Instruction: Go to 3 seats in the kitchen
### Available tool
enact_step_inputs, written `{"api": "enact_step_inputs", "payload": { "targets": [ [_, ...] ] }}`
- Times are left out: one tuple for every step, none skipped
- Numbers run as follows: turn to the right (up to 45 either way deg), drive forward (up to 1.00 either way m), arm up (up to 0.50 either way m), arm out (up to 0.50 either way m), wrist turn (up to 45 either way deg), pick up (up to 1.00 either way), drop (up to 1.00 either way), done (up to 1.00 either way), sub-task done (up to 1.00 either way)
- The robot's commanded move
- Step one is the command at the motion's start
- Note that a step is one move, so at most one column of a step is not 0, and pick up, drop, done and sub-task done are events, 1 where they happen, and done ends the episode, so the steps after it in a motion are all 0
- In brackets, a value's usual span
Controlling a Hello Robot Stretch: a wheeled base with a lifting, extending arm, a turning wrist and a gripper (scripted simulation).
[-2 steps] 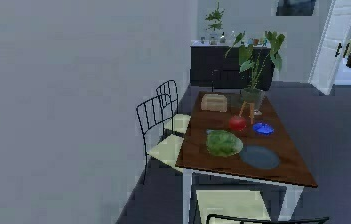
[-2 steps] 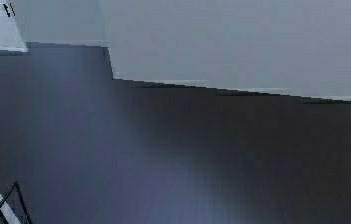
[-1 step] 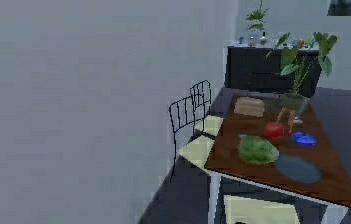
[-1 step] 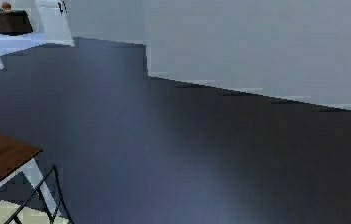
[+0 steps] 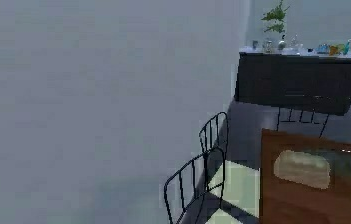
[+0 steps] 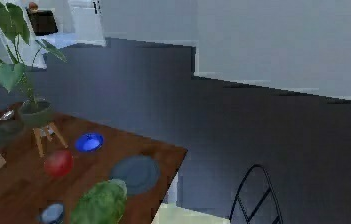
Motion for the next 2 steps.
{"api": "enact_step_inputs", "payload": {
  "targets": [
    [21.0,0.0,0.0,0.0,0.0,0.0,0.0,0.0,0.0],
    [0.0,0.0,0.0,0.0,0.0,0.0,0.0,1.0,0.0]
  ]
}}
